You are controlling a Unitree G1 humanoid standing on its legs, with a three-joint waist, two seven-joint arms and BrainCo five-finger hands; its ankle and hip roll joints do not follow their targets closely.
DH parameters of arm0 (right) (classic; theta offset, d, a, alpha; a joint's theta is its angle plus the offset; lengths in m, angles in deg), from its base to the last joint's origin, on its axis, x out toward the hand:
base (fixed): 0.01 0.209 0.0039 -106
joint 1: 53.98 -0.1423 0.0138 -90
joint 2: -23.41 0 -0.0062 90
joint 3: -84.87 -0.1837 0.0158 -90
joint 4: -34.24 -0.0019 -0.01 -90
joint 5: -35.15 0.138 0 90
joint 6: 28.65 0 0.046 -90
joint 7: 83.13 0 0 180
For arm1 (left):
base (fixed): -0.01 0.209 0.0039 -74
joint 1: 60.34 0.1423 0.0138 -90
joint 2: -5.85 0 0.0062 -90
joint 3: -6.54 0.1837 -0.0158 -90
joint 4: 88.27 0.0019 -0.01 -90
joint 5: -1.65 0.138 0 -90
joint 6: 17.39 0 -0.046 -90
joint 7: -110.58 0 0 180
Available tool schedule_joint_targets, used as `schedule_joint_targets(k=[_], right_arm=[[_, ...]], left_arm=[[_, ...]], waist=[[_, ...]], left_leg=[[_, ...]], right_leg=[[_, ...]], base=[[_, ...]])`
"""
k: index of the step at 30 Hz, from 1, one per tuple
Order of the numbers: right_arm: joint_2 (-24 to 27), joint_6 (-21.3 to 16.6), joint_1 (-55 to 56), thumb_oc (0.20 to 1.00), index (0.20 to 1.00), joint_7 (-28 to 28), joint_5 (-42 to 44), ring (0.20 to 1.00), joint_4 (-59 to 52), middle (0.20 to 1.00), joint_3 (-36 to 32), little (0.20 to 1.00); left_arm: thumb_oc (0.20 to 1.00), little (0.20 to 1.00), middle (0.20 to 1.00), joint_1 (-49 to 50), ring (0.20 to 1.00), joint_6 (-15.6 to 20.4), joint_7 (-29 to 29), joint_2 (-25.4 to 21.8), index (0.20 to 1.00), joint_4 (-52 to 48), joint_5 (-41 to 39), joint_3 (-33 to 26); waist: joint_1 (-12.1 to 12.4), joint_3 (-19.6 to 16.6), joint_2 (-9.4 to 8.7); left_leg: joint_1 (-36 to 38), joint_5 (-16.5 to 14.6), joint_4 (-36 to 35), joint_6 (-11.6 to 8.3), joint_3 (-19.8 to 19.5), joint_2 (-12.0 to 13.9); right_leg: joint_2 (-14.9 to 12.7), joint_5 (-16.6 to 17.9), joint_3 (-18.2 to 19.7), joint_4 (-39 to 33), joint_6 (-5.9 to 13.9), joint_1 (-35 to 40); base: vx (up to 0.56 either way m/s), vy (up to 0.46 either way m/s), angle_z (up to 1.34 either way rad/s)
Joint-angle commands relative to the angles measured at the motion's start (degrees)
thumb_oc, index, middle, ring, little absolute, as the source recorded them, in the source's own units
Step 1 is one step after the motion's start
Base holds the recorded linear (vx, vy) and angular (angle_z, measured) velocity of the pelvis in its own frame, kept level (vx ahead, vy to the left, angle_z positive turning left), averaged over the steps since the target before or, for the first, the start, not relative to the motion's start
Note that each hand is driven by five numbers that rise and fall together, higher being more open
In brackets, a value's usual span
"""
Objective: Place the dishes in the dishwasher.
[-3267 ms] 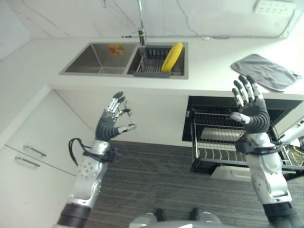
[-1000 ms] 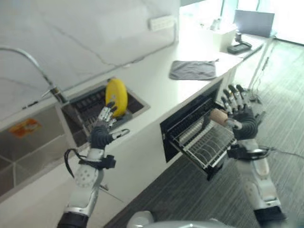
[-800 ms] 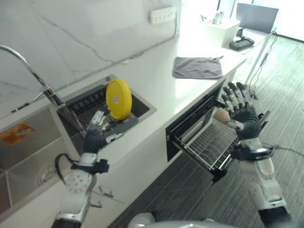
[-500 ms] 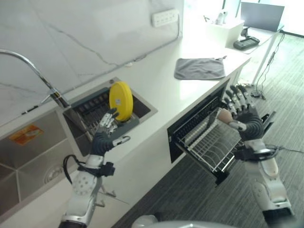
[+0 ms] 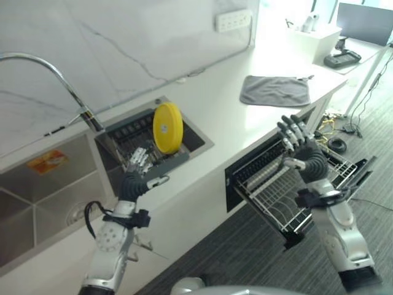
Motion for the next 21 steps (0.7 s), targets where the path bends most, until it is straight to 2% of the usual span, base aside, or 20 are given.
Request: schedule_joint_targets(k=[1, 2, 4, 5, 7, 9, 11, 13, 17, 21], right_arm=[[1.31, -2.87, -3.34, 1.000, 1.000, 2.58, -1.54, 1.000, -5.11, 1.000, -0.83, 1.000], [0.21, -3.75, -3.80, 1.000, 1.000, 2.29, -1.18, 1.000, -3.50, 1.000, -0.39, 1.000], [0.36, -4.59, -3.63, 1.000, 1.000, 2.86, -0.69, 1.000, -3.37, 1.000, -1.18, 1.000], [0.01, -4.40, -2.45, 1.000, 1.000, 3.31, -1.12, 1.000, -5.03, 1.000, -1.82, 1.000], [-0.25, -3.99, -2.40, 1.000, 1.000, 3.90, -1.46, 1.000, -5.50, 1.000, -1.89, 1.000], [-1.17, -5.12, -2.35, 1.000, 1.000, 3.74, -2.59, 1.000, -5.01, 1.000, -1.23, 1.000], [-2.18, -6.25, -1.53, 1.000, 1.000, 2.64, -2.76, 1.000, -4.77, 1.000, -1.04, 1.000], [-2.04, -6.26, -1.46, 1.000, 1.000, 2.42, -2.09, 1.000, -4.99, 1.000, -1.33, 1.000], [-2.24, -5.85, -1.01, 1.000, 1.000, 3.68, -2.45, 1.000, -5.71, 1.000, -1.99, 1.000], [-2.60, -5.54, -1.17, 1.000, 1.000, 4.89, -3.32, 1.000, -5.99, 1.000, -1.30, 1.000]], left_arm=[[1.000, 1.000, 1.000, -4.22, 1.000, 4.34, -0.68, -3.30, 1.000, -3.51, -0.89, 1.13], [1.000, 1.000, 1.000, -4.77, 1.000, 4.09, -1.58, -3.53, 1.000, -2.84, 0.03, 1.75], [1.000, 1.000, 1.000, -5.64, 1.000, 3.87, -0.06, -3.94, 1.000, -2.36, -1.27, 1.61], [1.000, 1.000, 1.000, -6.20, 1.000, 2.96, -0.50, -4.32, 1.000, -2.62, -0.27, 1.48], [1.000, 1.000, 1.000, -6.23, 1.000, 2.78, -1.01, -4.51, 1.000, -3.17, -0.73, 1.67], [1.000, 1.000, 1.000, -6.10, 1.000, 2.91, -1.83, -4.48, 1.000, -3.73, -1.41, 1.50], [1.000, 1.000, 1.000, -4.66, 1.000, 4.51, -1.05, -4.55, 1.000, -3.51, -1.23, 0.46], [1.000, 1.000, 1.000, -4.97, 1.000, 4.46, -0.51, -4.67, 1.000, -2.88, -1.88, 0.29], [1.000, 1.000, 1.000, -5.81, 1.000, 4.60, 1.00, -4.13, 1.000, -2.49, -2.66, 1.07], [1.000, 1.000, 1.000, -5.05, 1.000, 3.89, 1.12, -3.96, 1.000, -3.73, -1.33, 1.33]], waist=[[-1.40, 0.90, -2.32], [-1.03, 0.79, -1.96], [-1.22, 0.47, -2.07], [-2.08, 0.43, -2.21], [-2.31, 0.48, -2.18], [-2.48, 0.66, -2.19], [-2.81, 1.35, -2.12], [-2.82, 1.26, -2.00], [-2.85, 0.53, -2.47], [-2.78, -0.19, -2.38]], left_leg=[[-5.06, -3.69, 7.82, -0.94, 7.81, 3.81], [-5.00, -3.78, 6.55, 0.32, 5.24, 2.00], [-3.76, -4.22, 5.36, 1.37, 5.74, 0.50], [-3.48, -3.31, 3.64, 2.80, 4.84, -1.42], [-1.98, -3.11, 1.98, 3.22, 4.74, -2.04], [-0.25, -3.26, -0.23, 3.61, 4.52, -2.47], [1.71, -4.38, -1.95, 4.17, 4.73, -2.17], [2.09, -3.93, -3.07, 3.65, 4.84, -1.41], [2.25, -3.57, -3.87, 2.67, 5.02, 0.03], [2.88, -3.09, -4.28, 0.94, 5.67, 1.53]], right_leg=[[-2.79, -7.28, -2.19, 7.20, 0.30, -0.09], [-2.56, -8.76, -0.88, 9.92, 0.56, -0.53], [-1.52, -10.26, -0.99, 10.84, 0.52, 0.06], [-1.38, -7.34, 0.05, 16.05, 1.56, -3.09], [-2.48, -6.55, 0.48, 15.20, 2.08, -3.44], [-5.00, -2.70, 0.97, 13.43, 2.93, -4.42], [-6.68, -0.87, 2.05, 14.12, 3.96, -6.49], [-5.92, -2.72, 1.45, 12.16, 3.84, -5.28], [-4.83, -3.49, 1.61, 7.18, 3.80, -3.22], [-4.16, -2.71, 0.73, 2.65, 3.36, -0.48]], base=[[0.08, 0.322, 0.80], [0.15, 0.319, 1.00], [0.16, 0.234, 0.41], [0.08, 0.168, -0.05], [0.05, 0.079, 0.23], [0.05, -0.014, 0.21], [0.04, -0.089, 0.04], [0.02, -0.147, 0.10], [0.01, -0.187, 0.28], [-0.02, -0.163, 0.06]])
